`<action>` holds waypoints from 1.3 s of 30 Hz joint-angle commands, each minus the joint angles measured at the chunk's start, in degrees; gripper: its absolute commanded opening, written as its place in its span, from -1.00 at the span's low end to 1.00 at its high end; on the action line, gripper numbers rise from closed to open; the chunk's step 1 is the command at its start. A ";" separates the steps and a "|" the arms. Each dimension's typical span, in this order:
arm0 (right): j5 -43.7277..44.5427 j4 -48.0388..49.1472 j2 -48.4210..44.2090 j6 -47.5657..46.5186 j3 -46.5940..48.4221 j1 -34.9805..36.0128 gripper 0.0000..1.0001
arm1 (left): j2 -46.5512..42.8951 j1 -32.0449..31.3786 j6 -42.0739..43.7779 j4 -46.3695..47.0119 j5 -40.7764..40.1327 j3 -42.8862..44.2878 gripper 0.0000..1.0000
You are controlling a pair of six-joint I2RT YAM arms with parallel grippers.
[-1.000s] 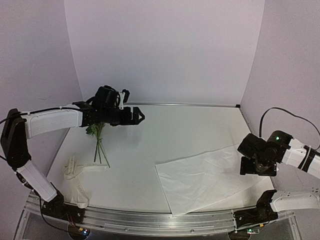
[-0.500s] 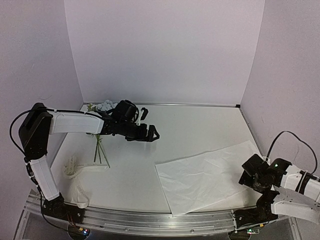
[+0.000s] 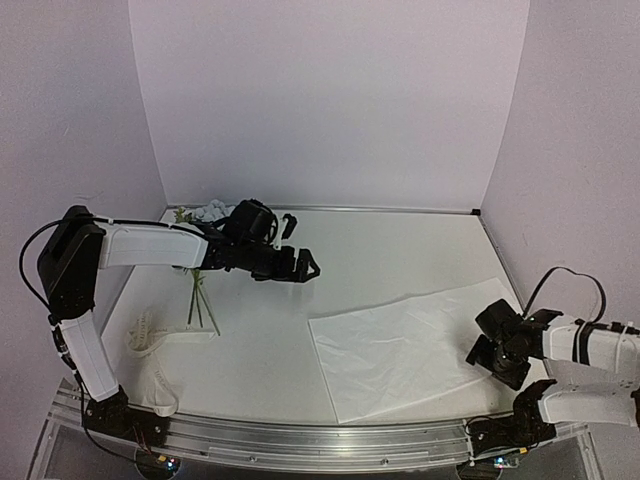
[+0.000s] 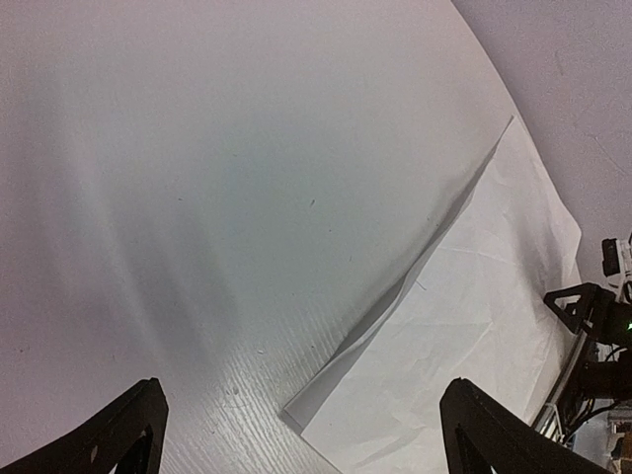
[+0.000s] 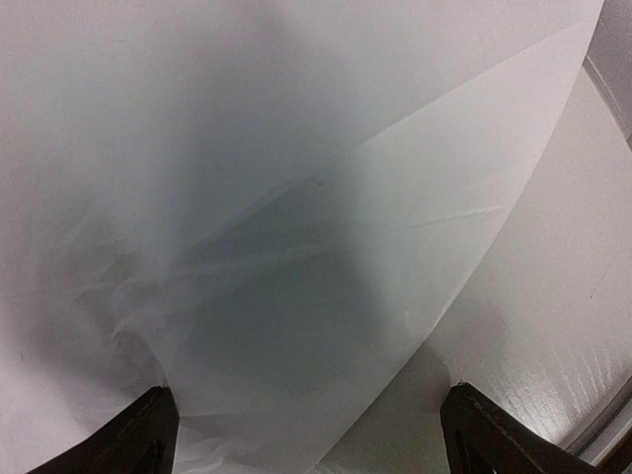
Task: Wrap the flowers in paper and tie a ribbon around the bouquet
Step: Move the folded wrapping paper to the corner of the board, then pick up the corner of the folded wrapping paper at the center of the board.
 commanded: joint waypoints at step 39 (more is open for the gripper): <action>-26.30 6.53 43.25 -28.16 37.80 -1.24 0.69 | 9.06 12.85 -7.75 -8.28 0.69 -0.02 -0.07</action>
